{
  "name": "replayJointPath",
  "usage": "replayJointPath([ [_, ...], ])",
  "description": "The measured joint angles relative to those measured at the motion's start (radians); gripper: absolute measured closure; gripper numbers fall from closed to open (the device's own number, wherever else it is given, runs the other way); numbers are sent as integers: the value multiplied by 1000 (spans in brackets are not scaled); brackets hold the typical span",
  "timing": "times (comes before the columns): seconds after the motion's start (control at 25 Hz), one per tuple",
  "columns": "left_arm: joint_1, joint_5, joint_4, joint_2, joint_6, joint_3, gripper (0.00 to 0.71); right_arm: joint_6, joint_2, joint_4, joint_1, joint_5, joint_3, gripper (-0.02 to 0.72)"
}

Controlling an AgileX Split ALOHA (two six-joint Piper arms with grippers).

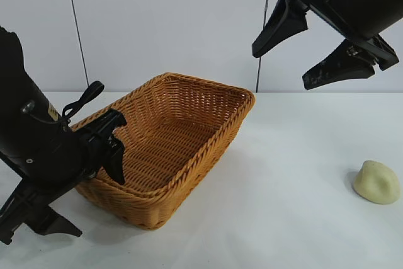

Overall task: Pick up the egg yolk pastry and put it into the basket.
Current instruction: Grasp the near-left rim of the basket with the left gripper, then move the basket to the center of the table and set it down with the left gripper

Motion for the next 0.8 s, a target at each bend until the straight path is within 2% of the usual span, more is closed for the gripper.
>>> replayJointPath([
  [0.12,0,-10,-3,0,-7,0,584,0,0,0,0,0,0,91],
  [0.24,1,-8,2,0,-7,0,622,0,0,0,0,0,0,91],
  [0.44,0,1,-2,0,-7,-1,624,0,0,0,0,0,0,91],
  [0.6,7,103,-2,0,24,-47,624,0,0,-3,0,6,0,91],
  [0.72,50,217,-1,-7,151,-118,625,0,0,-15,0,14,0,91],
  [0.8,99,302,-11,-9,278,-189,625,0,0,-24,0,20,0,91],
])
